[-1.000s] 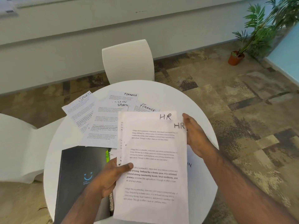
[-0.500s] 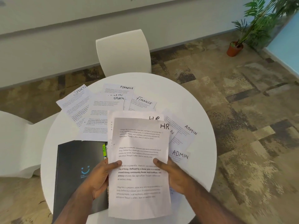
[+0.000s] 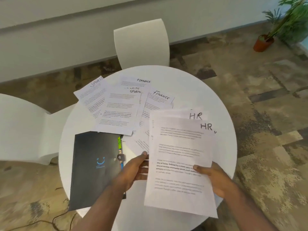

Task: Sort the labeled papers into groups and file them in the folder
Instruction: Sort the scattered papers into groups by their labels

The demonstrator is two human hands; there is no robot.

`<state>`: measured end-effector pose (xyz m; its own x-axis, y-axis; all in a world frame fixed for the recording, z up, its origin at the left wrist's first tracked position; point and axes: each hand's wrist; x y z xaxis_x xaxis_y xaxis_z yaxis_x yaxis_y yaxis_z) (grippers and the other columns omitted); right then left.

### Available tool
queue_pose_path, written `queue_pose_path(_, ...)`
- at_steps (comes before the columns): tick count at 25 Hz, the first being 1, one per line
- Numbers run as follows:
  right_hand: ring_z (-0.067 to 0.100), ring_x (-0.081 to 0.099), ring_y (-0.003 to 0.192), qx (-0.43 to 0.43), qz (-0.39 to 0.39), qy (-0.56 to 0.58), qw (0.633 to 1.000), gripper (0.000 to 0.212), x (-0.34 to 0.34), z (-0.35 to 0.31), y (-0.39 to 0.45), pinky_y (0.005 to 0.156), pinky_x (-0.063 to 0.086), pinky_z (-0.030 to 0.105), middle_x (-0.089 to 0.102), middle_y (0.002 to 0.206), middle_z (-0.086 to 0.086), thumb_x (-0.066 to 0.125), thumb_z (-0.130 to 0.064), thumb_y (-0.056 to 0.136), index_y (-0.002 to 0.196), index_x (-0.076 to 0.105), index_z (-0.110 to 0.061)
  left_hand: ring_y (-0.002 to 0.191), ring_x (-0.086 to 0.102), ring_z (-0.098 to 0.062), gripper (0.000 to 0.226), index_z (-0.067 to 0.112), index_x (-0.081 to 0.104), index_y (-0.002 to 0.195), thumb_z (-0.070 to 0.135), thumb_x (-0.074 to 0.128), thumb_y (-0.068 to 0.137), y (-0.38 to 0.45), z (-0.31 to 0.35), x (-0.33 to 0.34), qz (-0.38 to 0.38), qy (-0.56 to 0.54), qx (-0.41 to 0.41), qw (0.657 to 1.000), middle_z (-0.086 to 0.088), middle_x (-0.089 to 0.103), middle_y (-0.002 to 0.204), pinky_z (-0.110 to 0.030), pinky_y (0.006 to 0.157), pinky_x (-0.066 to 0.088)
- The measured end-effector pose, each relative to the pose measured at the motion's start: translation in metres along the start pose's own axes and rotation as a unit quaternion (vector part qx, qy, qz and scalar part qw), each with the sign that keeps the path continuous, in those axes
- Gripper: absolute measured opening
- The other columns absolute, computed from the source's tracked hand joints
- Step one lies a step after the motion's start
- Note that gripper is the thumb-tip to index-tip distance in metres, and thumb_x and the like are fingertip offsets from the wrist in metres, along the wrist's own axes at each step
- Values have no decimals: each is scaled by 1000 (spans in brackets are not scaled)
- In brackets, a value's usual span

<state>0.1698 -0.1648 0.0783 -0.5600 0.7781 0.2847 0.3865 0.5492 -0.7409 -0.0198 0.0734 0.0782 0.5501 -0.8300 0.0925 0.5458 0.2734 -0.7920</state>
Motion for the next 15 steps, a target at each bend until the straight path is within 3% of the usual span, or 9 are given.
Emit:
queue_pose_path(2,39,67,109,-30,74,48,996,44,-31,-6,-11,97,48,62,68,124,19,68,-1,82,126,64,-7,112,63,-18,31,24,62,127,34,55,99,23,-18,0,94,217,53,970,-1,65,132,-35,100,48)
queue_pose_path(4,37,68,107,-77,121,90,986,42,-58,-14,-26,87,55,59,67,126,16,63,-2,85,127,63,-9,132,48,-17,44,25,50,140,28,57,96,43,-37,0,169,417,123,885,3,49,148,-32,111,38)
queue_pose_path(6,29,71,103,-111,150,119,975,43,-78,-23,-45,79,59,50,67,127,11,57,-6,90,133,60,-13,143,36,-21,54,20,45,146,24,59,93,60,-43,7,182,500,205,822,-1,38,157,-36,117,32)
queue_pose_path(8,24,72,100,-118,169,123,971,56,-90,-24,-63,74,61,44,66,129,8,62,-13,84,139,54,-14,150,22,-31,65,17,38,151,30,62,91,76,-40,18,174,560,233,776,-8,22,164,-46,119,28)
queue_pose_path(9,25,72,101,-115,181,117,970,61,-93,-22,-70,75,60,44,65,131,9,64,-16,81,141,52,-13,152,11,-34,75,19,28,155,38,63,91,83,-36,23,163,587,211,764,-9,9,167,-50,120,22)
queue_pose_path(11,28,69,108,-120,189,100,970,51,-97,-16,-78,82,57,52,63,134,10,58,-11,88,139,54,-16,152,-8,-36,98,23,4,159,55,62,88,94,-33,29,141,627,144,753,-6,-15,166,-57,119,10)
queue_pose_path(13,31,66,114,-130,184,89,970,46,-100,-9,-83,89,49,62,64,133,9,45,-2,98,139,55,-20,152,-10,-39,107,23,-6,158,62,61,85,99,-39,34,128,649,111,742,-8,-20,165,-60,119,9)
queue_pose_path(15,32,64,117,-132,185,89,970,49,-100,-4,-86,90,47,64,64,134,9,42,2,98,140,54,-20,151,-7,-42,103,21,-3,159,60,59,87,101,-46,39,129,651,107,740,-11,-18,165,-58,120,12)
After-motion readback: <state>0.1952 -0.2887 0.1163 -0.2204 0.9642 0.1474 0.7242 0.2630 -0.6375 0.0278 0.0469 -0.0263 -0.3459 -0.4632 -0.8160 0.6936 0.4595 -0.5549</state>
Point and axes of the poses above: each hand's wrist, its own y-axis towards the middle knuckle, its own x-axis out of the palm, z = x × y
